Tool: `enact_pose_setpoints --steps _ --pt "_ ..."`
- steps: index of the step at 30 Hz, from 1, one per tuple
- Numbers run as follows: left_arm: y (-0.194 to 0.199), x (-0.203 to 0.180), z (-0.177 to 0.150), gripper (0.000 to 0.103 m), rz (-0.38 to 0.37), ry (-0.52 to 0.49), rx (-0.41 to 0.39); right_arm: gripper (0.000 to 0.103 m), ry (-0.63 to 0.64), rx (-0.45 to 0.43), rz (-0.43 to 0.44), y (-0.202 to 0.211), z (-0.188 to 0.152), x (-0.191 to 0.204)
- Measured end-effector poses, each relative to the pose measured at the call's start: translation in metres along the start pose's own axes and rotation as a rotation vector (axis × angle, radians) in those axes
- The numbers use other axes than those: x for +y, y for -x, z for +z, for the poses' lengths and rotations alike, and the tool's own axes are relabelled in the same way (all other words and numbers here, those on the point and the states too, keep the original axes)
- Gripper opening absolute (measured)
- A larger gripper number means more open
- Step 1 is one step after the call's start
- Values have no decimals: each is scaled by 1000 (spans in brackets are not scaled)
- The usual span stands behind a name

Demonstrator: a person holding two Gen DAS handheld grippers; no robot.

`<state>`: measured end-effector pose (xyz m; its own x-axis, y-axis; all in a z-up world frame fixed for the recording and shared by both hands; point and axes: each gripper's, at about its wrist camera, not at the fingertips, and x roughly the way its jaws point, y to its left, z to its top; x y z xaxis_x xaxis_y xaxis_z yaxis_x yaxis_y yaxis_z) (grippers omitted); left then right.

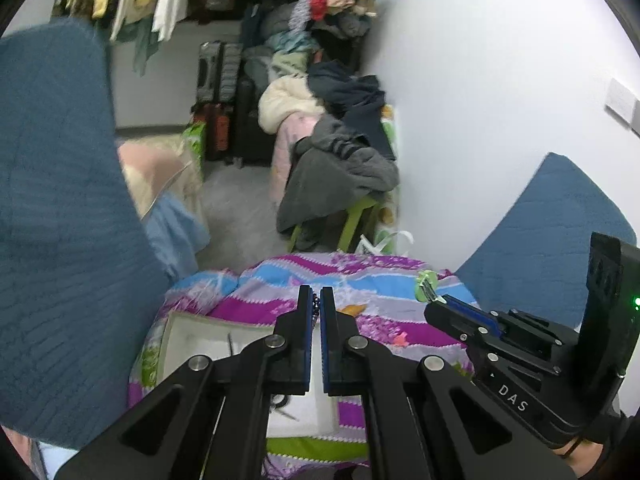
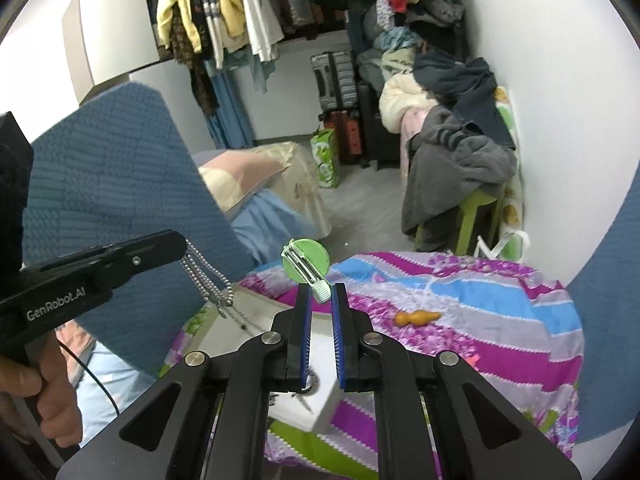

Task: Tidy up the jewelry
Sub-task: 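Open both tools over the white box to drop the necklace and green clip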

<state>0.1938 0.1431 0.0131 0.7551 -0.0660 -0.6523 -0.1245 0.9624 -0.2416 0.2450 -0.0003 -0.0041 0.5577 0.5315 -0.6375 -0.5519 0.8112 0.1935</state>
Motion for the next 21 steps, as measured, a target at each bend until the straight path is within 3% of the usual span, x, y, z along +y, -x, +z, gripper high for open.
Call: enact_pose_setpoints --steps 11,21 --pt "-56 72 -59 1 15 110 126 8 -25 216 24 -101 -59 21" --pt "-100 85 -109 2 5 155 249 9 -35 350 26 -143 -104 17"
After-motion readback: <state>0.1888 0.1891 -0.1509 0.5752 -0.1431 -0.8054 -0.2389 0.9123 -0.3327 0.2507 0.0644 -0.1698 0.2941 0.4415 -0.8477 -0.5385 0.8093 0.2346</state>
